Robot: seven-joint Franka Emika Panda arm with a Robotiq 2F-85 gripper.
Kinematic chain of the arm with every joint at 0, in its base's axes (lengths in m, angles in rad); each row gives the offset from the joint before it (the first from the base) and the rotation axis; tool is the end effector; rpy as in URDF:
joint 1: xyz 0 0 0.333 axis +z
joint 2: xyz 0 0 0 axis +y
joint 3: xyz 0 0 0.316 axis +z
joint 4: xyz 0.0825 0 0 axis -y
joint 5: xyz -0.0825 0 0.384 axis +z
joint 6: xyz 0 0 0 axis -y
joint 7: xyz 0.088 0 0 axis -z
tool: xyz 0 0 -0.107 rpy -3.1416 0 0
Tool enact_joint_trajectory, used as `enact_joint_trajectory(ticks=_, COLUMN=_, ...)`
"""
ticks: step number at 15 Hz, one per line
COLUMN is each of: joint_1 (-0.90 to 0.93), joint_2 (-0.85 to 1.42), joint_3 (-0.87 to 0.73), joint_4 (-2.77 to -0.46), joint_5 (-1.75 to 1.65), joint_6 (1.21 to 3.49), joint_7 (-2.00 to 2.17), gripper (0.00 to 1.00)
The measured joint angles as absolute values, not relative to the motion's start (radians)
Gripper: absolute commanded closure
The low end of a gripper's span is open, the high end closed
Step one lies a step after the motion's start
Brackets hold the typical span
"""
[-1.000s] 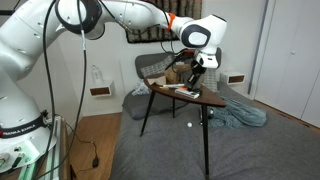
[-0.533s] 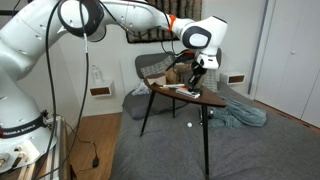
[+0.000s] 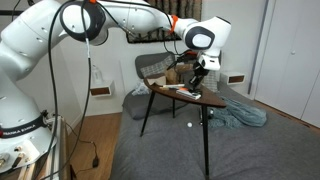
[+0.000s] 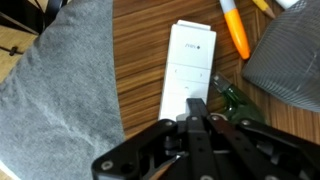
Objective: Press a button on the white remote controller
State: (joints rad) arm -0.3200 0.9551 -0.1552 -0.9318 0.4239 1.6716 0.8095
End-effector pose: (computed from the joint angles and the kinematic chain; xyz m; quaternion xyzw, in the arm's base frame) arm 0.7131 -0.2716 0.2916 -0.7778 0.6036 0.1259 0.1215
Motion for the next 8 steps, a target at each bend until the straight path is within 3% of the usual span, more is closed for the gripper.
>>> enact_joint_trajectory(ticks=8, joint_1=-0.33, joint_2=0.947, joint_3=-0.152, joint_4=-0.904, joint_5=0.425, joint_6=1.608, joint_7=0.816, gripper=1.0)
